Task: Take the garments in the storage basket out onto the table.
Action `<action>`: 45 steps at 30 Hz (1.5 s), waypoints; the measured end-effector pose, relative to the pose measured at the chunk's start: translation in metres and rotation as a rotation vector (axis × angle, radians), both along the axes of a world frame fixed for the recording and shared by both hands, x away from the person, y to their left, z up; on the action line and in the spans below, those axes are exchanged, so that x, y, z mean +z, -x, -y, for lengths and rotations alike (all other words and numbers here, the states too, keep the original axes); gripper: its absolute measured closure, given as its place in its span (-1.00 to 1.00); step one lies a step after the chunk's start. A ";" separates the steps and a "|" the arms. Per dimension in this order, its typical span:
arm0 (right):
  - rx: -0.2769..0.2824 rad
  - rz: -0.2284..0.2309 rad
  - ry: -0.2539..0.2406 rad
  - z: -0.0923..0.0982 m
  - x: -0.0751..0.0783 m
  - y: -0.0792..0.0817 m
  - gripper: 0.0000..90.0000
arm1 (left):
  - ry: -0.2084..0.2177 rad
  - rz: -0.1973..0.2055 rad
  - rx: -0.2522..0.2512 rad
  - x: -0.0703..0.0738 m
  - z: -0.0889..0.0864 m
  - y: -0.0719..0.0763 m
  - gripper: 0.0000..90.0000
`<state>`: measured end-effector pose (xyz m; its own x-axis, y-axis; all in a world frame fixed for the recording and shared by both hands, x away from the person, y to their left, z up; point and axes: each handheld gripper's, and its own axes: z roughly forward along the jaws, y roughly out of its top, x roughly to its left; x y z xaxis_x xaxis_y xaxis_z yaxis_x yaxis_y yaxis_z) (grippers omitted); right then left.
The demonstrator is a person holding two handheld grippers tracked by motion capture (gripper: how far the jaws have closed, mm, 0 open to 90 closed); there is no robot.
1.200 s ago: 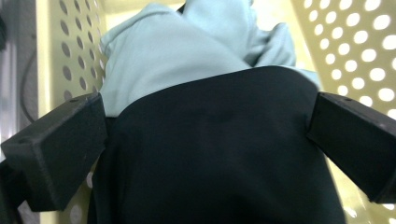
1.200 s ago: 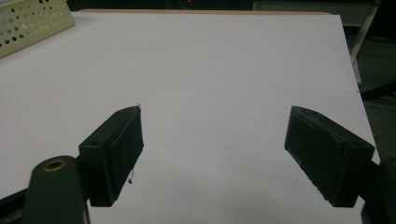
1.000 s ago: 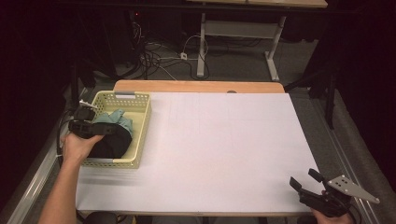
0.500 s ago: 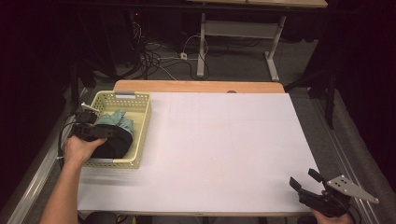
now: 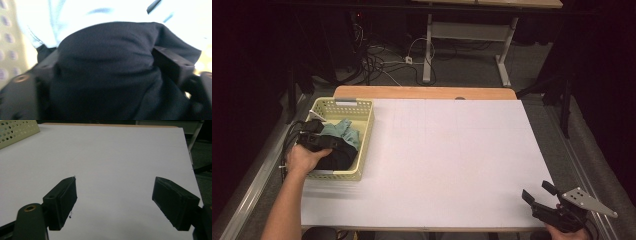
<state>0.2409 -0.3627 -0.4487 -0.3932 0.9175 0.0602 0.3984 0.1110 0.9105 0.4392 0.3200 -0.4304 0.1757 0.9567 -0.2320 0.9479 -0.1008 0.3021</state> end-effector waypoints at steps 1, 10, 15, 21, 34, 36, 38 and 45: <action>0.000 -0.001 -0.001 0.000 0.000 0.000 -0.54 | 0.010 -0.007 0.003 -0.001 0.000 -0.001 -0.38; 0.001 -0.006 -0.002 0.000 0.000 -0.001 -0.53 | 0.032 -0.017 0.009 0.003 0.000 -0.001 0.10; 0.000 -0.008 0.002 -0.001 0.000 -0.001 -0.53 | 0.040 0.001 0.006 0.007 0.001 -0.001 0.16; 0.000 -0.006 0.002 -0.001 0.000 -0.001 -0.53 | 0.015 0.039 -0.008 0.017 0.009 -0.001 0.18; 0.003 -0.010 -0.007 0.000 0.000 -0.002 -0.52 | 0.037 0.117 0.008 0.041 0.004 0.004 0.18; 0.003 -0.010 -0.007 0.000 0.000 -0.002 -0.52 | 0.036 0.140 0.010 0.046 0.003 0.006 0.18; 0.003 -0.010 -0.008 0.000 0.000 -0.002 -0.52 | 0.032 0.155 0.007 0.050 0.004 0.008 0.18; 0.005 -0.010 -0.008 0.000 0.000 -0.002 -0.52 | 0.038 0.189 -0.005 0.065 0.002 0.013 0.18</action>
